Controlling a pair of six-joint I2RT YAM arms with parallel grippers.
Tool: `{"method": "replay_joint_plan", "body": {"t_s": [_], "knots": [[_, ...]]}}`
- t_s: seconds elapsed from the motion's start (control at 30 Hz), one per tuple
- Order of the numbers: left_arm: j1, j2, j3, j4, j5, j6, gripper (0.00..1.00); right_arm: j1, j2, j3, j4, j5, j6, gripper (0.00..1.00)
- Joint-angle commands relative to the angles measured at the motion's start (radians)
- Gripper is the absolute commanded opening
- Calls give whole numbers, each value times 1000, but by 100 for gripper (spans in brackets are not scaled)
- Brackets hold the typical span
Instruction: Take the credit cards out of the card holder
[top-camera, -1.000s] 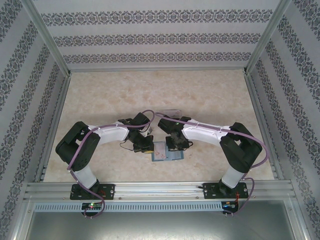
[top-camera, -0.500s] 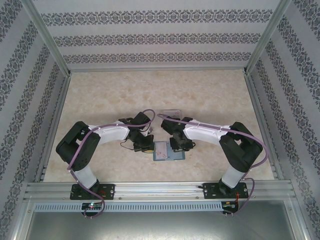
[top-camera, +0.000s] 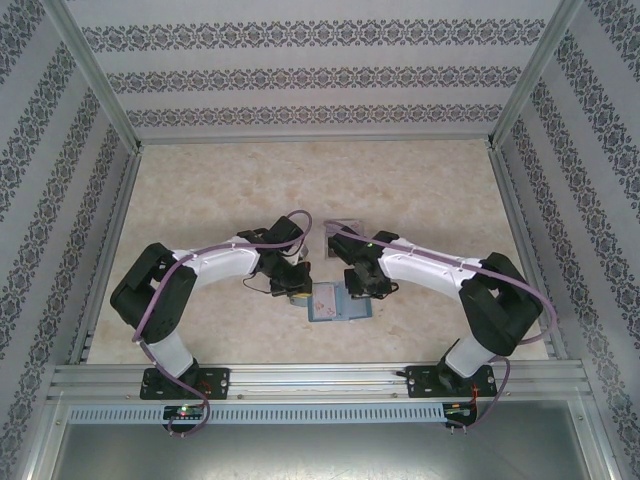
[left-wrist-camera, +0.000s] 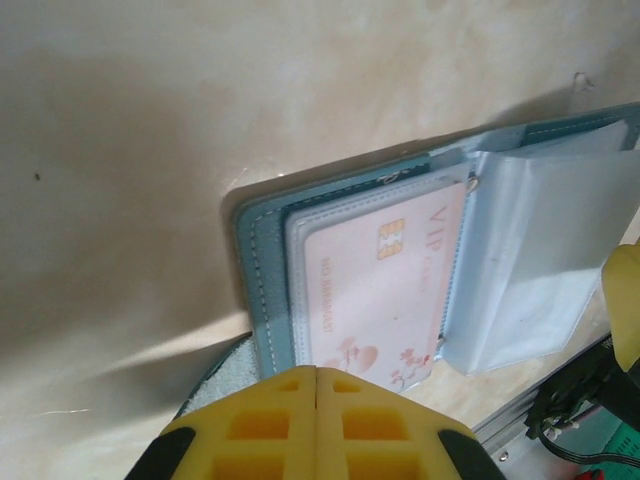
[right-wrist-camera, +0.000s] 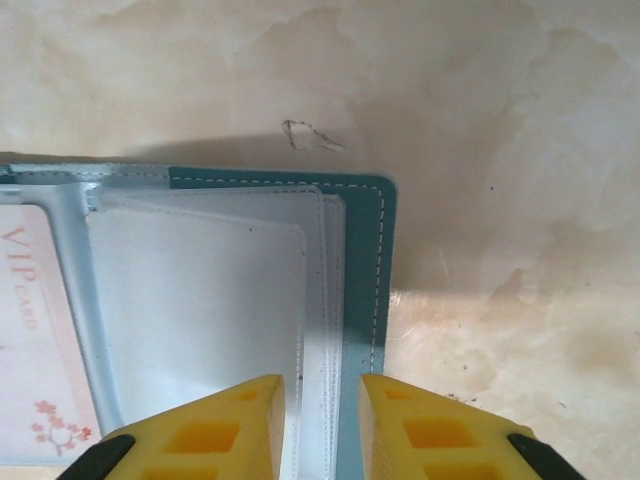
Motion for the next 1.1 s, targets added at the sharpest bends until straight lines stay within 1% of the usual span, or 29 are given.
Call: {"method": "replay_joint_plan", "body": {"t_s": [0.0,0.33,0.4,0.57,0.63,0.73,0.77,0.9,0.97,1.07], "knots": [[-9,-15,18,11,29,-3,0,-7,-36,10,17,-36,-3,27],[-26,30,36,54,64,-14,0,-13,-27,3,115,-164,27,24],[-28,39,33,60,70,-15,0,-11,-17,9,114,-164,29,24],[-37,55,31,67,73,-14,0,-3,-17,39,54,-94,27,26],[-40,62,29,70,76,-16,0,-2,-31,38,70,-103,33,26],[-43,69,26,77,78,-17,0,-6,-54,12,172,-191,65,26],[-45,71,27,77,77,-18,0,-7,-57,-2,220,-239,82,26],[-46,76,27,78,76,-17,0,-7,-29,-34,363,-364,142,25],[-46,76,28,78,75,-19,0,-8,-12,-46,407,-392,163,24],[-46,79,24,77,74,-18,0,-11,17,-55,421,-393,170,24]]}}
